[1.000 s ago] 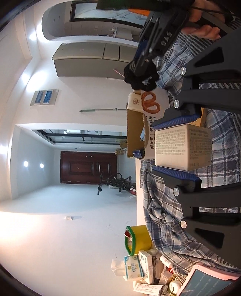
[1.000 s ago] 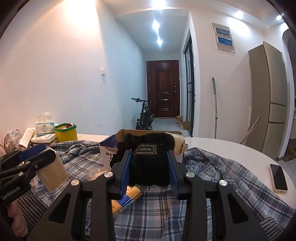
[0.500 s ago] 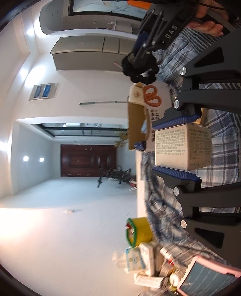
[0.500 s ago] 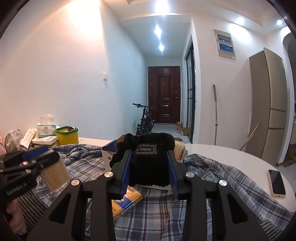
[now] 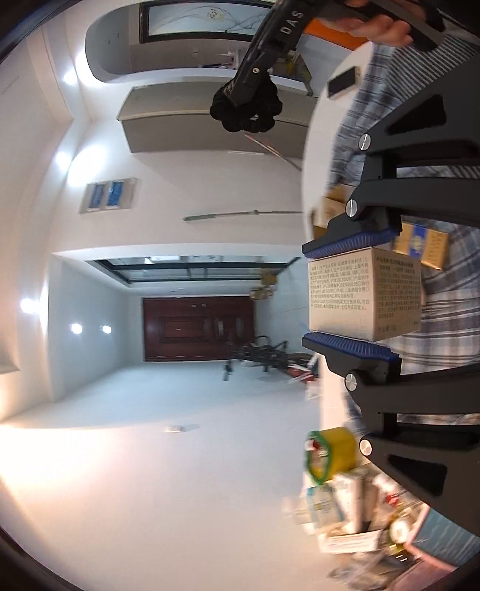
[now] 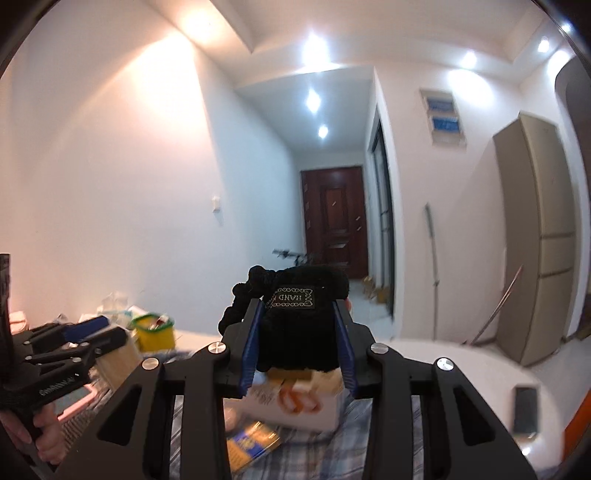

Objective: Organize objects
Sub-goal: 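Lift the white box and black pouch up with both grippers, then carry both held items over the cardboard box and lower them inside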

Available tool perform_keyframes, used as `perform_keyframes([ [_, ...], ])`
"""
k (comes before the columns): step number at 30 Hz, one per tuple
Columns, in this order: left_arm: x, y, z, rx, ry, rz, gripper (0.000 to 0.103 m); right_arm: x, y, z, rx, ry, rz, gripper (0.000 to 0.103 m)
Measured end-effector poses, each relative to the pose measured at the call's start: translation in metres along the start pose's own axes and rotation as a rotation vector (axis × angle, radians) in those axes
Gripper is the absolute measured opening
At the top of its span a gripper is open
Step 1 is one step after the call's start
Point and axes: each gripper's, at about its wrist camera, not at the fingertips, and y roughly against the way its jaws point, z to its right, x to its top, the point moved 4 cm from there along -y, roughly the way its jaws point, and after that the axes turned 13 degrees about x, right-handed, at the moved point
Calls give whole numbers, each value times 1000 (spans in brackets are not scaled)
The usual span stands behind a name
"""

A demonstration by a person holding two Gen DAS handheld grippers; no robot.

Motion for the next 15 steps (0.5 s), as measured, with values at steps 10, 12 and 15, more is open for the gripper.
perform_keyframes([
  [10,114,28,20,-94,32,149,44,118,-5,0,40,-78,140,36],
  [12,122,38,16,-92,78,193,44,130,-4,-9,66,-71,187,36],
  [15,125,45,17,-77,81,243,44,133,-4,-12,57,-88,257,36],
])
